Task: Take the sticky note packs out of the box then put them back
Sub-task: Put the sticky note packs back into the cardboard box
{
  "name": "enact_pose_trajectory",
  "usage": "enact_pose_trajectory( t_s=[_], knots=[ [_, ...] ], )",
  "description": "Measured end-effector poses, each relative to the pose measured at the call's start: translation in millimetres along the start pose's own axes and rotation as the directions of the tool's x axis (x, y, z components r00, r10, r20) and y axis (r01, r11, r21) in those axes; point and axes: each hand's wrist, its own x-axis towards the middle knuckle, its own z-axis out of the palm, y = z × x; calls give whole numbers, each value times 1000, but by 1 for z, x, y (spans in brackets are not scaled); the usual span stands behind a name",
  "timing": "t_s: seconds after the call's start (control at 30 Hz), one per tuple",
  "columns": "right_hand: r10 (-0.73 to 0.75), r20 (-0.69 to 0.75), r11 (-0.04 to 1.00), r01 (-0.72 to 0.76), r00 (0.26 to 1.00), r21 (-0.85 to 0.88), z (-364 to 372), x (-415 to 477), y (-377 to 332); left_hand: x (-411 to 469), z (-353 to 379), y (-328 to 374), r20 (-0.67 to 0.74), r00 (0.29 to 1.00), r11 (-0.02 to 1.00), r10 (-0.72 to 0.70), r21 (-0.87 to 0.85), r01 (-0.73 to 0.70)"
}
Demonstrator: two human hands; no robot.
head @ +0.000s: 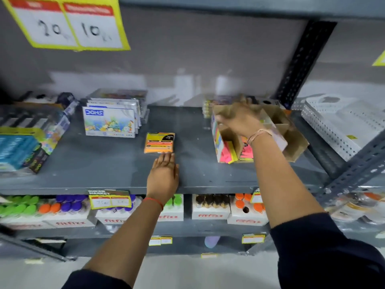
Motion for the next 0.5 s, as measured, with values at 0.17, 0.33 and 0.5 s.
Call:
enact_pose_trajectory(
  t_s=[0.17, 0.33, 0.5],
  knots=[
    [-374, 281, 927, 368, 884, 77, 46, 12, -59, -4, -11, -36, -4, 998, 997, -55, 59, 55],
    [-424, 474, 894, 441, 772, 82, 97, 25, -84, -2, -4, -46, 21, 998, 995, -53, 82, 51],
    [-412, 491, 906, 402, 768, 131, 125, 41, -92, -1, -1, -48, 11, 999, 996, -45, 84, 44]
  ],
)
